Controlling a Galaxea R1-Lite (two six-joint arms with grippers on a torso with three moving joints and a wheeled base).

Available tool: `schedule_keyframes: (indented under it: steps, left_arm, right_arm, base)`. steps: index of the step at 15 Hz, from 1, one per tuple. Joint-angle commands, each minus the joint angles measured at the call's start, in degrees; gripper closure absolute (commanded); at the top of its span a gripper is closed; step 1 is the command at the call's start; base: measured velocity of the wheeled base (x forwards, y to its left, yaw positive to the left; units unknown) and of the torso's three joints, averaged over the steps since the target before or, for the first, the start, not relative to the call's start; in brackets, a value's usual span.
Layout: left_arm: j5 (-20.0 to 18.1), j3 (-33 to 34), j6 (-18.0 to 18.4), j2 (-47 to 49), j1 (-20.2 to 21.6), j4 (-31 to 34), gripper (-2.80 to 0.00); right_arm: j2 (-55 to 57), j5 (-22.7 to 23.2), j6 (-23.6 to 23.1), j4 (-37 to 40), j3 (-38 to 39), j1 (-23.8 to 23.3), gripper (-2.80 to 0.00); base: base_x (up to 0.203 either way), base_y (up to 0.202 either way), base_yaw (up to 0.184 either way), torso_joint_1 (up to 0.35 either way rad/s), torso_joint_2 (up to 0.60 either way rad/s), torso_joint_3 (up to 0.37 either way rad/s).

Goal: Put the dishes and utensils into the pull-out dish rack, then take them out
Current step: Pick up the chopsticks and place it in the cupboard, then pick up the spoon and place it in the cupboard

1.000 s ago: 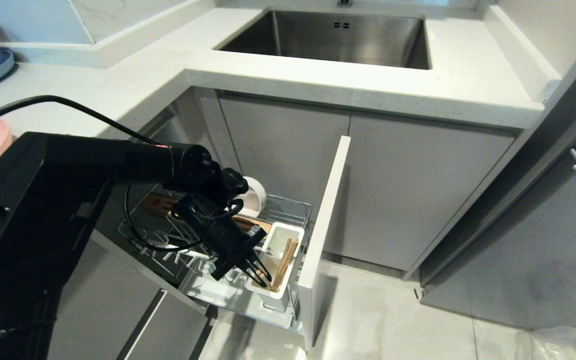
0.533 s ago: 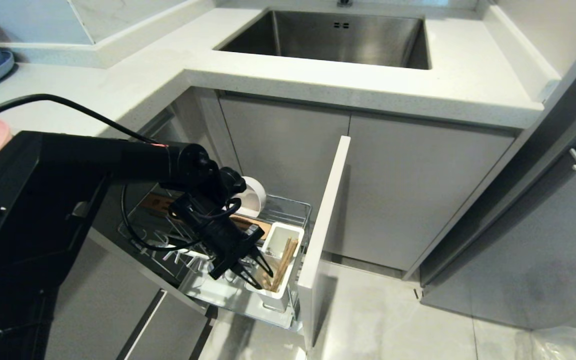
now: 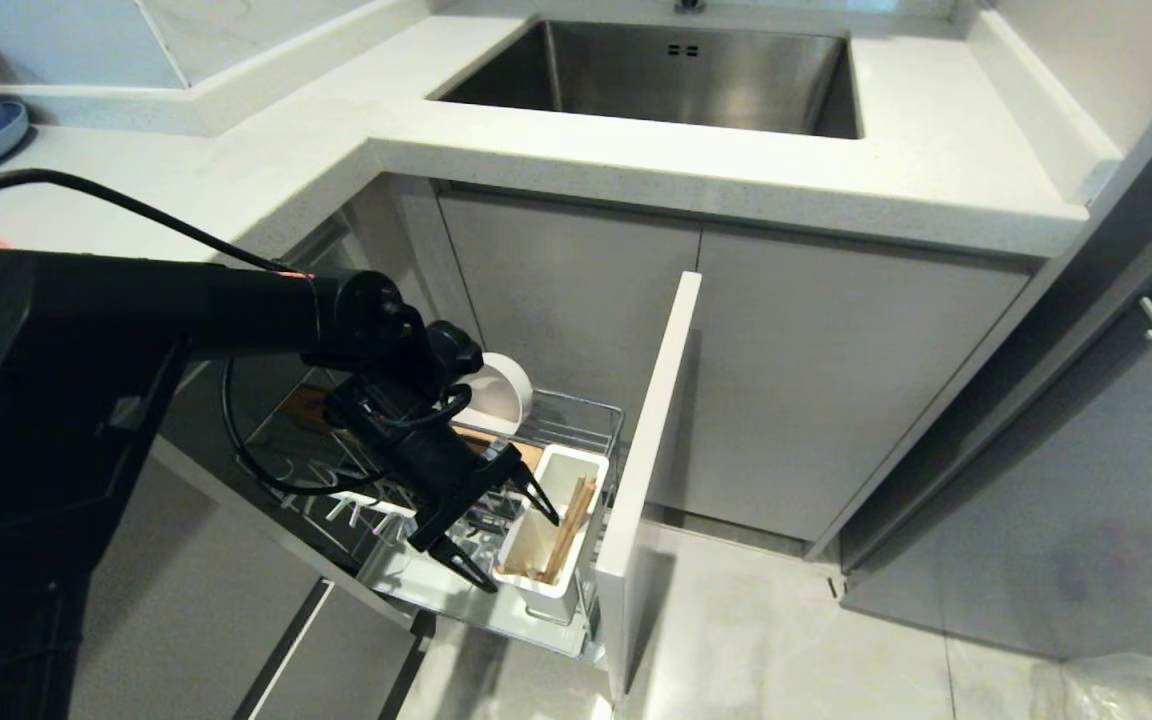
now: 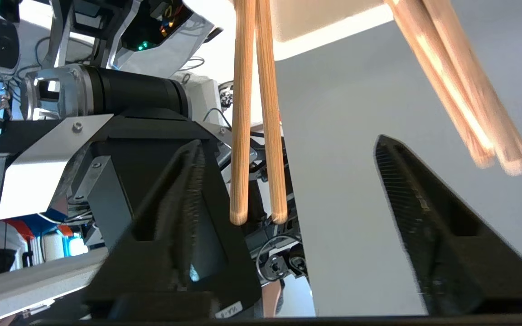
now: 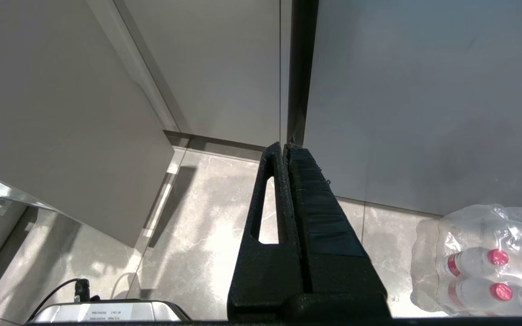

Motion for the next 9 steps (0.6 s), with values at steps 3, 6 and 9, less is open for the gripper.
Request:
schedule_keyframes:
  steps: [3,6,9]
  left_arm:
    - [0.4,0.2,-0.3,-4.0,0.3,1.2,-2.80]
    - [0.7,0.1,-0.3,-8.2,0.4,2.3,-2.80]
    - [2.2,0.0,-0.1,-13.3,0.3,2.9,0.00]
  right_arm:
    - [0.0,0.0,0.0,0.0,0.1,0.0,0.00]
    - [0.0,0.0,0.0,0.0,0.1,0.0,0.00]
    - [0.0,0.0,0.0,0.0,0.1,0.0,0.00]
  base:
    - [0.000,0.000,0.000,0.000,0.00,0.000]
    - [0.000,0.000,0.000,0.000,0.00,0.000]
    - [0.000,0.000,0.000,0.000,0.00,0.000]
